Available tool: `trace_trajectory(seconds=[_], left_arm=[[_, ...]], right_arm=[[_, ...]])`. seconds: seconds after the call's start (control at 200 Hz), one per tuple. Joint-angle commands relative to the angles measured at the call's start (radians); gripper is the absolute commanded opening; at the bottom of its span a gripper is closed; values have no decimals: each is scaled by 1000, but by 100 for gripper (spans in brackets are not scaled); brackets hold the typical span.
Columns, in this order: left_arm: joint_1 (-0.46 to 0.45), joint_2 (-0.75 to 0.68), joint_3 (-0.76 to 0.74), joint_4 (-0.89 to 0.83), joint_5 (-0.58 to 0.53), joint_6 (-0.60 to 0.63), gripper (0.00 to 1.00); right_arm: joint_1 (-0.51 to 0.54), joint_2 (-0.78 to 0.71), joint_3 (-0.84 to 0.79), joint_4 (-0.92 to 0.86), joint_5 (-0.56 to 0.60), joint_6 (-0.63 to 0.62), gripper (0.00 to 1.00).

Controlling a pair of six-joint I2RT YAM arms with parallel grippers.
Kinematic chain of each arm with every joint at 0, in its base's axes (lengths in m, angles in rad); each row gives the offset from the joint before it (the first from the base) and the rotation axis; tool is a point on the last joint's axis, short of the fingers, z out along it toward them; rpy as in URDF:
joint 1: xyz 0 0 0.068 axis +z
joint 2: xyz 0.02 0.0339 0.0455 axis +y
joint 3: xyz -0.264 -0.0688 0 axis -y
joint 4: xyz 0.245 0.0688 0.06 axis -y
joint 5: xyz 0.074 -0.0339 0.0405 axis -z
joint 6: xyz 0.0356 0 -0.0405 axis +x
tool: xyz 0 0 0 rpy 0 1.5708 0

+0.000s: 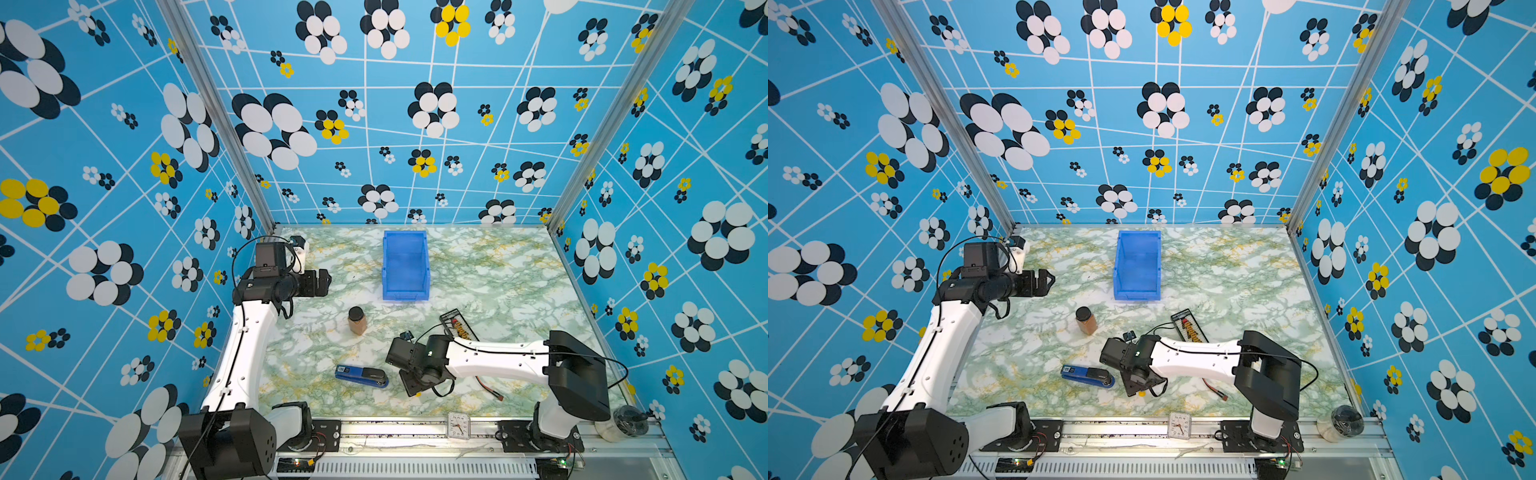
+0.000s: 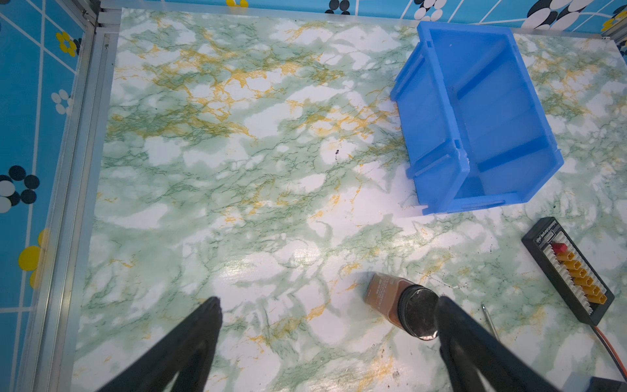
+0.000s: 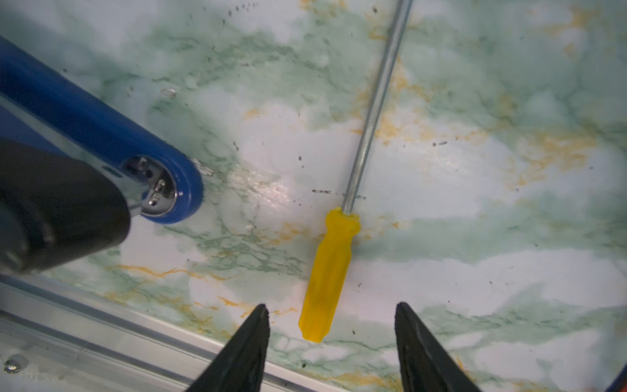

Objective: Put the screwdriver in the bin
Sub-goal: 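Reach the right gripper down over the yellow-handled screwdriver's handle, then close the right gripper on the yellow screwdriver handle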

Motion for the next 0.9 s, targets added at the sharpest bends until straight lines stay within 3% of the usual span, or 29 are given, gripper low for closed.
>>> trace_trajectory(seconds=[0.0, 0.63, 0.895], left_arm=[[11, -3, 28, -5, 25, -21, 99], [12, -32, -8, 29, 57, -37, 99], [10, -50, -14, 27, 47, -27, 99]], right_arm=[[4, 26, 10, 36, -19, 53, 57], [5, 113, 14, 6, 29, 80, 38], [9, 116, 18, -6, 53, 70, 22]])
